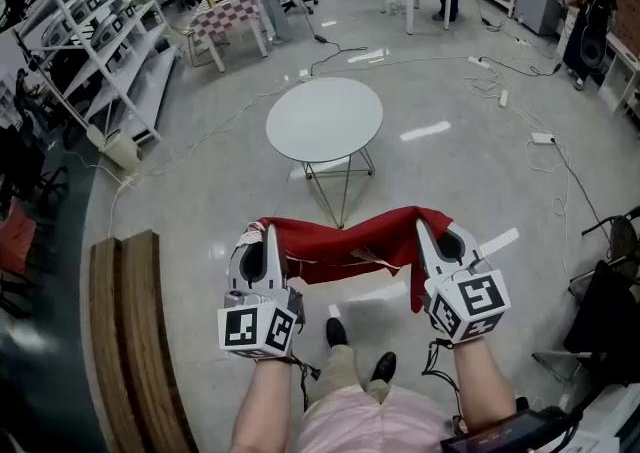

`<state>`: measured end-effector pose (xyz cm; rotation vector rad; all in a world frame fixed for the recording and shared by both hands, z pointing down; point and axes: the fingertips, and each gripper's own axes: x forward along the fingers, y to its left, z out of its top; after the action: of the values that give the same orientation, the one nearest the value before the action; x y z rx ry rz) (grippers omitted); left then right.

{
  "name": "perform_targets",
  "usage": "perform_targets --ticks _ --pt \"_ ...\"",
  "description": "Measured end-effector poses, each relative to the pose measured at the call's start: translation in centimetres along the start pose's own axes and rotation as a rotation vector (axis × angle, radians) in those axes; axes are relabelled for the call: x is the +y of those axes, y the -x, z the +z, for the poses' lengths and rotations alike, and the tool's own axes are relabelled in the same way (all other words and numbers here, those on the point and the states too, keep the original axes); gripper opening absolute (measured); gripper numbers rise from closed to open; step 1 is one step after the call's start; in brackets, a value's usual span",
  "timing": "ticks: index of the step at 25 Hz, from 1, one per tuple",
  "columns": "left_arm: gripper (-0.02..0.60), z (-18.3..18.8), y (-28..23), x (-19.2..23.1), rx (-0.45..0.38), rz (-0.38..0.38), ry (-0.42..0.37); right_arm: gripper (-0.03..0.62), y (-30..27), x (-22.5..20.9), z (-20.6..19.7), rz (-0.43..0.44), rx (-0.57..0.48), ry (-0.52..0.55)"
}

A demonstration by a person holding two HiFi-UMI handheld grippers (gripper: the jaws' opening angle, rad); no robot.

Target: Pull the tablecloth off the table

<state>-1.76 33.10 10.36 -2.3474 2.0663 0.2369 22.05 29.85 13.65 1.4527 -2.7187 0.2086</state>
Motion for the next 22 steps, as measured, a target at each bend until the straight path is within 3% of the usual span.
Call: perform_targets --ticks 10,22 --pt "0.043 3.0 1.5 -0.6 -0.037 0.009 -0.054 0.029 1.5 1.4 3.2 0.0 -0.062 0.058" --pt "0.043 3.3 1.7 -1.1 -0.026 0.0 -0.085 0.029 1.4 1.3 3.2 -0.012 -0.069 0.057"
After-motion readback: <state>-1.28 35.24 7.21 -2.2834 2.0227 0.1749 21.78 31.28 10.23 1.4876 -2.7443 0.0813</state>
